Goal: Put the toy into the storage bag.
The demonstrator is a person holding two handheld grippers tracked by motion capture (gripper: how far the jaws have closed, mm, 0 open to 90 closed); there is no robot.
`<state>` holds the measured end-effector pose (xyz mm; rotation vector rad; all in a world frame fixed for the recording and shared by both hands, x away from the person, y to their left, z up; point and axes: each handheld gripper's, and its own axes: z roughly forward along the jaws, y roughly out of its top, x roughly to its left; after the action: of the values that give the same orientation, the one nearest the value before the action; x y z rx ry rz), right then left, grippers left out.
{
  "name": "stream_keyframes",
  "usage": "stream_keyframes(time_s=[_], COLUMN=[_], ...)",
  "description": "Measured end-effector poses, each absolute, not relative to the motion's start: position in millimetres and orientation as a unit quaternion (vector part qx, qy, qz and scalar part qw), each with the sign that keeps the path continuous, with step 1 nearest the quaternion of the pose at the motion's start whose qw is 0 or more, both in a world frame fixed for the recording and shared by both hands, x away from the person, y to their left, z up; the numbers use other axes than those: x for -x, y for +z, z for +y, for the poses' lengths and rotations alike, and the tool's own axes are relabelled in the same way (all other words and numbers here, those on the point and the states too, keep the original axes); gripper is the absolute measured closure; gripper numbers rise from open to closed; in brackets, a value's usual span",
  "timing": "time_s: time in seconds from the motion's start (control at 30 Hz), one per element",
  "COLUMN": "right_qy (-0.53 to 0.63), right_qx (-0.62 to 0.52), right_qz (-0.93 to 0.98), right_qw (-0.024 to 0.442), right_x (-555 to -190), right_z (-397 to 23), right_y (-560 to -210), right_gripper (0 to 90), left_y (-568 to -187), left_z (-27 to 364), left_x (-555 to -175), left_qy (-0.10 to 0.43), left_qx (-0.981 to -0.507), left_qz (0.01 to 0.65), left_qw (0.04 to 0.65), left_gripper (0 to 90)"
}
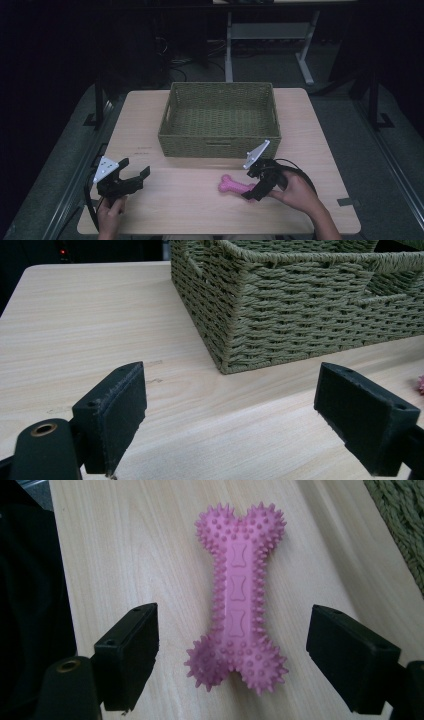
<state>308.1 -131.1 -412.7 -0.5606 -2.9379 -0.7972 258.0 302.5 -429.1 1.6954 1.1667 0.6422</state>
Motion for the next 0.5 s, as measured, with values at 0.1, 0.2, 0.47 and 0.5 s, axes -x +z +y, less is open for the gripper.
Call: stream_keyframes(time_s=[0.1,0.2,0.47,0.5], right_qy=[-0.255,-0.255,-0.246,-0.243], right_qx=[0.179,0.176,0.173,0.172], right_qz=[-0.95,-0.951,-0.953,-0.954], right_qw=[0.023,0.023,0.026,0.026], right_x=[-309.5,-311.5,-314.6,-315.2], right_z=[-127.7,-124.7,-117.8,-117.0], right_y=[-410.8,-409.4,-410.6,-411.8], right_gripper=[20.6,20.7,21.1,21.4], left_y=[-429.0,-429.0,-428.7,-428.8], left_z=[302.3,302.2,303.2,303.1], left_x=[-257.9,-258.0,-257.9,-257.9], left_qy=[0.262,0.262,0.262,0.262], left_qx=[-0.693,-0.693,-0.692,-0.691], left_qz=[0.477,0.477,0.477,0.478], left_qw=[0.473,0.473,0.474,0.474], left_gripper=[13.0,13.0,13.0,13.0])
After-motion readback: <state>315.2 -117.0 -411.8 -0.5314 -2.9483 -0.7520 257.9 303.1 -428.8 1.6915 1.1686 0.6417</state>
